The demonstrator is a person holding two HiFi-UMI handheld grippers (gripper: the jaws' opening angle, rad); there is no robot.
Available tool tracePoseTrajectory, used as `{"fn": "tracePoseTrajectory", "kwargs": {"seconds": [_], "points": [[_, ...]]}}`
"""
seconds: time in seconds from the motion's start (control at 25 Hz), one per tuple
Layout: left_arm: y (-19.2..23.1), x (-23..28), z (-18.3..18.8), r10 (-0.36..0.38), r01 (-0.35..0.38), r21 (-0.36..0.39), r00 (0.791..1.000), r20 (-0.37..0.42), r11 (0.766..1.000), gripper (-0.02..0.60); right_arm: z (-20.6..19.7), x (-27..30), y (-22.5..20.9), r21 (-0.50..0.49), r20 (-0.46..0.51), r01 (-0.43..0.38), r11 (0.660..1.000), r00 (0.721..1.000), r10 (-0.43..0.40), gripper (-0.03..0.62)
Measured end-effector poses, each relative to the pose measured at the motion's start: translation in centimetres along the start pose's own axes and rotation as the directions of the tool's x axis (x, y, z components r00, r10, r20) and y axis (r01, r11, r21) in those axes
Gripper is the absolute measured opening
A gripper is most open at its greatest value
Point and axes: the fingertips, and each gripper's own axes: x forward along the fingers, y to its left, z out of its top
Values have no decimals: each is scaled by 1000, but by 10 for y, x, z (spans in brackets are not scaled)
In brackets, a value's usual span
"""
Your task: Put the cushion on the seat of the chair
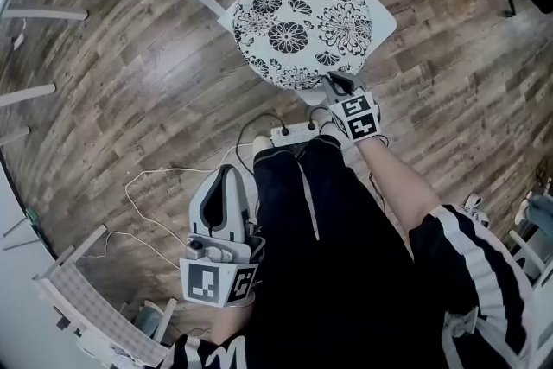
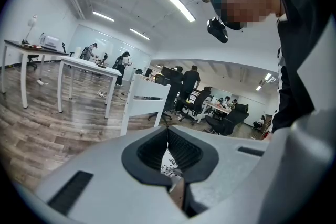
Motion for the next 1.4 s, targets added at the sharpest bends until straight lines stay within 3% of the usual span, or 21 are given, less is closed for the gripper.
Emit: {"fn": "tracePoseTrajectory", "kwargs": {"seconds": [1.08,1.4], "points": [[8,22,-33,-16,15,-23,998,-68,1000,6,-33,38,-11,4,-108,1,1000,994,0,40],[3,32,-36,-34,30,-50,997,-75,998,6,-38,41,-6,-72,-166,-45,996,986,33,40]]}}
